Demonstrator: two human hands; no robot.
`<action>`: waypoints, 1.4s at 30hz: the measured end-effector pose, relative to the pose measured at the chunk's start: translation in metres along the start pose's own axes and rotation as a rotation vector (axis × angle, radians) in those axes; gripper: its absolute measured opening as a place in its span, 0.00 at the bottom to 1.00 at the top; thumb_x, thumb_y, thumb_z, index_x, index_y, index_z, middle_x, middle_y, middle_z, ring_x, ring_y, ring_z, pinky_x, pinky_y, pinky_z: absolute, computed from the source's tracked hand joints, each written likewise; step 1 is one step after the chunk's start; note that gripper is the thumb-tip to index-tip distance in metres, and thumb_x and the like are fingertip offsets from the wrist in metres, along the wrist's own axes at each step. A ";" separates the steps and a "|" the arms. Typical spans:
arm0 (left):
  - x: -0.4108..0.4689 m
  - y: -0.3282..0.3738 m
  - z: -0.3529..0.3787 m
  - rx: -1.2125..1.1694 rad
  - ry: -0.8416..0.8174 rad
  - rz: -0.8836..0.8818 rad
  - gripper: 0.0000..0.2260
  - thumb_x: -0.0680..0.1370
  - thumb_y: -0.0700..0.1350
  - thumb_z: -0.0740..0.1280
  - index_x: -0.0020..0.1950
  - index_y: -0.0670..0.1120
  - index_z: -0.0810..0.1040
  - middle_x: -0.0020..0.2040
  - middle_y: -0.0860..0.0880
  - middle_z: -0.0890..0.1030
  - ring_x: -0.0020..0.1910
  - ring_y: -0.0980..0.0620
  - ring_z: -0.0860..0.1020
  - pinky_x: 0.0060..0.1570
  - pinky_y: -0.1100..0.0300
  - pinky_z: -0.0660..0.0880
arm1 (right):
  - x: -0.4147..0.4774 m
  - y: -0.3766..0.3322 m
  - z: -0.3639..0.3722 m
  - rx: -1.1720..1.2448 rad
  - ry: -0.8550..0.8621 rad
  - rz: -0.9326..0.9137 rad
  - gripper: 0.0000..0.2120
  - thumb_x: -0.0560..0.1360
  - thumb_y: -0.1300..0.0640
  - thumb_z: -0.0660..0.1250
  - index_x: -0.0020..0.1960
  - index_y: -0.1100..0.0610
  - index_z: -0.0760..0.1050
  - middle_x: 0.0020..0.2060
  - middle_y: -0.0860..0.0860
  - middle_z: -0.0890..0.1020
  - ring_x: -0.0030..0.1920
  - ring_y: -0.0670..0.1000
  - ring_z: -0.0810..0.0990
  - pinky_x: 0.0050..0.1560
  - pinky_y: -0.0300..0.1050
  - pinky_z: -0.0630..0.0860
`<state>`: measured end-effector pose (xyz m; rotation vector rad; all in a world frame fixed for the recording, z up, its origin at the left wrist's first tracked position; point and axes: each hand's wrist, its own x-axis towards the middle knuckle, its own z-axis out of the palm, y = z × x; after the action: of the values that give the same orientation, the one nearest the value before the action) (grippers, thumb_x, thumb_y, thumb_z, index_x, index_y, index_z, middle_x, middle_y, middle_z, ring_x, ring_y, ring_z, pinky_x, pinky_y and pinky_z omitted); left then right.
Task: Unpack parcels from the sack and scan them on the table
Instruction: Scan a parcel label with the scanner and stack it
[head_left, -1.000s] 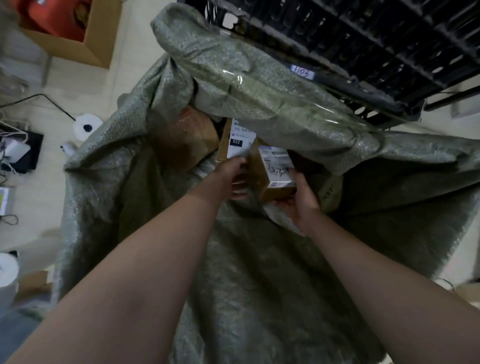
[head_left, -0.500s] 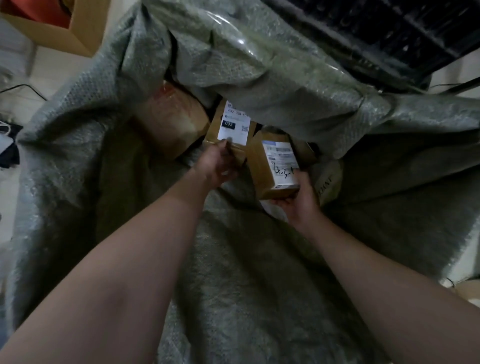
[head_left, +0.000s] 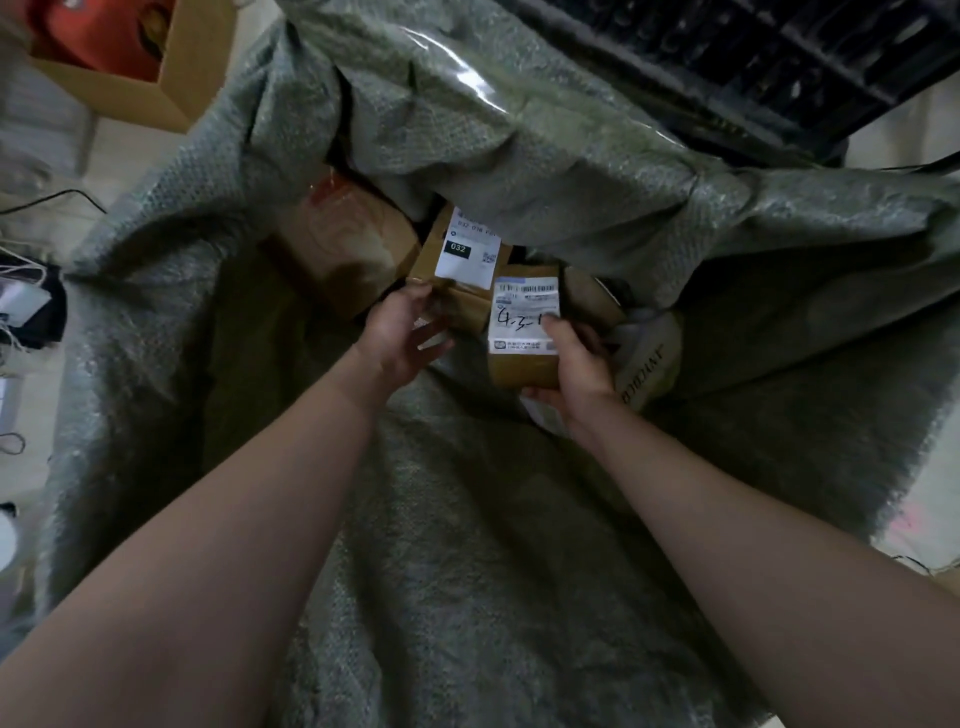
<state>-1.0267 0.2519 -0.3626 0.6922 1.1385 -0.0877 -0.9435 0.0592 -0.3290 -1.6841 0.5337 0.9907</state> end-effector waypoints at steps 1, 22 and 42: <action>0.001 -0.001 -0.001 0.037 -0.015 -0.017 0.14 0.83 0.50 0.66 0.67 0.50 0.79 0.60 0.49 0.85 0.61 0.44 0.82 0.64 0.43 0.77 | 0.000 0.001 0.002 -0.020 -0.004 0.006 0.19 0.76 0.42 0.72 0.65 0.44 0.75 0.55 0.52 0.85 0.54 0.55 0.85 0.46 0.54 0.85; -0.006 -0.016 0.034 0.308 -0.019 -0.127 0.17 0.82 0.53 0.68 0.68 0.48 0.76 0.65 0.44 0.79 0.63 0.41 0.78 0.64 0.40 0.77 | 0.017 -0.006 -0.008 0.258 0.161 0.299 0.27 0.80 0.37 0.62 0.74 0.50 0.70 0.64 0.57 0.81 0.61 0.60 0.80 0.56 0.54 0.78; -0.034 0.018 -0.031 0.090 0.084 -0.125 0.18 0.85 0.59 0.56 0.55 0.49 0.80 0.52 0.49 0.83 0.49 0.47 0.82 0.53 0.46 0.80 | -0.010 -0.007 0.036 0.074 -0.128 0.037 0.17 0.75 0.47 0.73 0.61 0.53 0.81 0.52 0.55 0.88 0.54 0.60 0.86 0.43 0.51 0.81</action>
<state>-1.0597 0.2736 -0.3328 0.7088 1.2643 -0.2187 -0.9565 0.0939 -0.3207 -1.5383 0.5125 1.0852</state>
